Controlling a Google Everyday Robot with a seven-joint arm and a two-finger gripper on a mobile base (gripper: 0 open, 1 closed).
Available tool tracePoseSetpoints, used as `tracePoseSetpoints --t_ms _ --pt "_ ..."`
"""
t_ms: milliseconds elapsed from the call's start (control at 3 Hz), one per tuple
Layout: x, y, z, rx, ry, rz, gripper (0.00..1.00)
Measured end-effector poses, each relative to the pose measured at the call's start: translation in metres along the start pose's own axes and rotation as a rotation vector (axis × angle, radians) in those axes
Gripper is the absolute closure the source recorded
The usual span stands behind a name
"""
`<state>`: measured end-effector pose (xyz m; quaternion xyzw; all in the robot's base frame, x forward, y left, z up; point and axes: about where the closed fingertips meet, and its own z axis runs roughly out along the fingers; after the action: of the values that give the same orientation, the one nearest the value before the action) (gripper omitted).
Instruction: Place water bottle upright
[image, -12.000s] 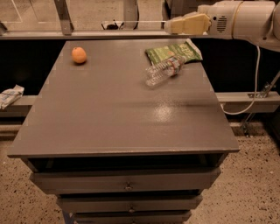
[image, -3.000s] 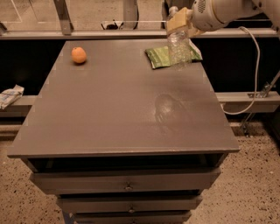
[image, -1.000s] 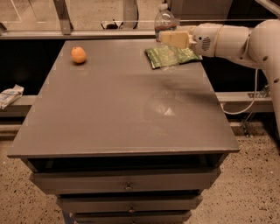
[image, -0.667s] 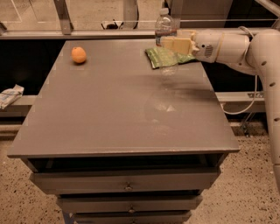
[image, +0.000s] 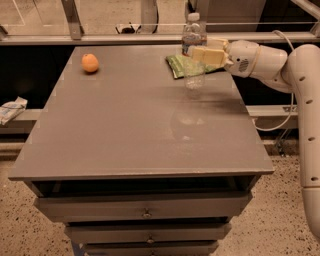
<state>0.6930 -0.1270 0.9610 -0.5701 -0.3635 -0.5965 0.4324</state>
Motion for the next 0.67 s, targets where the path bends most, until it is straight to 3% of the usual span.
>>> tracePoseSetpoints --t_ms 667 --pt "-0.0033 0.0034 -0.0142 0.041 0.074 0.02 1.0"
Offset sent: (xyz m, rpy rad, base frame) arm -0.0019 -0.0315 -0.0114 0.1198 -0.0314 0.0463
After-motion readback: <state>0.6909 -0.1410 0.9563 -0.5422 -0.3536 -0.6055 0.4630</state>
